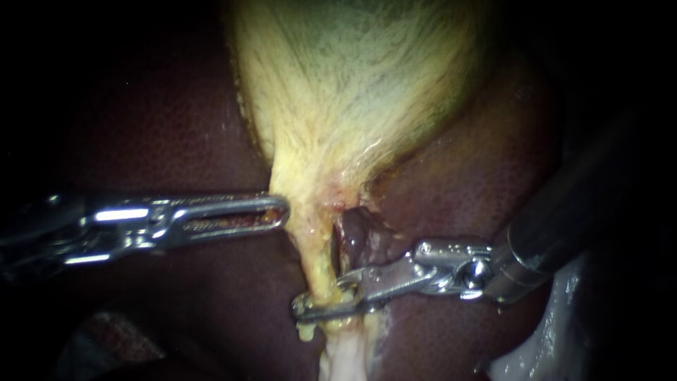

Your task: Going back second clip left tube

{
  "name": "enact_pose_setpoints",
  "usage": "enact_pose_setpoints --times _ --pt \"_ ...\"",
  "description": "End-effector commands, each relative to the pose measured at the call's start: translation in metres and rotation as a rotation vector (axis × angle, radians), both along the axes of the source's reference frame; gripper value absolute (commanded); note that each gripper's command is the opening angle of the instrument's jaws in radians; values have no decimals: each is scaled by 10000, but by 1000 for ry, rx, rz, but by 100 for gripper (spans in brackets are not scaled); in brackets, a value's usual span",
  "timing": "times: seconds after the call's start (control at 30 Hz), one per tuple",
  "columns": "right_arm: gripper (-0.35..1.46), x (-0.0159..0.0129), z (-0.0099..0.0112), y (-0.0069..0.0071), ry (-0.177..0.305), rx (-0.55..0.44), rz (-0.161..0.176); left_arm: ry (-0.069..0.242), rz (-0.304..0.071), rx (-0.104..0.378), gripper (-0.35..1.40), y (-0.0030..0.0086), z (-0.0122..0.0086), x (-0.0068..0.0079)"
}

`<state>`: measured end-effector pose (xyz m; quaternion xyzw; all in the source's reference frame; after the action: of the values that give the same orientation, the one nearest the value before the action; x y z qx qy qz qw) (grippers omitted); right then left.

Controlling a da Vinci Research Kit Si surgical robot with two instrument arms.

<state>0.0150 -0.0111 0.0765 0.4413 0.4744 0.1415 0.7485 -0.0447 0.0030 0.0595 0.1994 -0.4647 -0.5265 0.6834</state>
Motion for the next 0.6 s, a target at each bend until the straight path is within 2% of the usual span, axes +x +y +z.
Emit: enact_pose_setpoints --times 0.03,0.4,0.47,0.5,0.6 --pt "-35 -1 0 0 0 0 0 0 0 0 -35 0 0 0" --pt "-35 -3 1 -2 -4 -3 -5 0 0 0 -35 0 0 0" --pt "-17 -3 1 -2 2 -13 -8 0 0 0 -35 0 0 0" --pt "-1 -3 0 -2 22 -48 -17 0 0 0 -35 0 0 0" --pt "31 -2 -1 -1 62 -117 -35 0 0 0 -35 -1 0 0"
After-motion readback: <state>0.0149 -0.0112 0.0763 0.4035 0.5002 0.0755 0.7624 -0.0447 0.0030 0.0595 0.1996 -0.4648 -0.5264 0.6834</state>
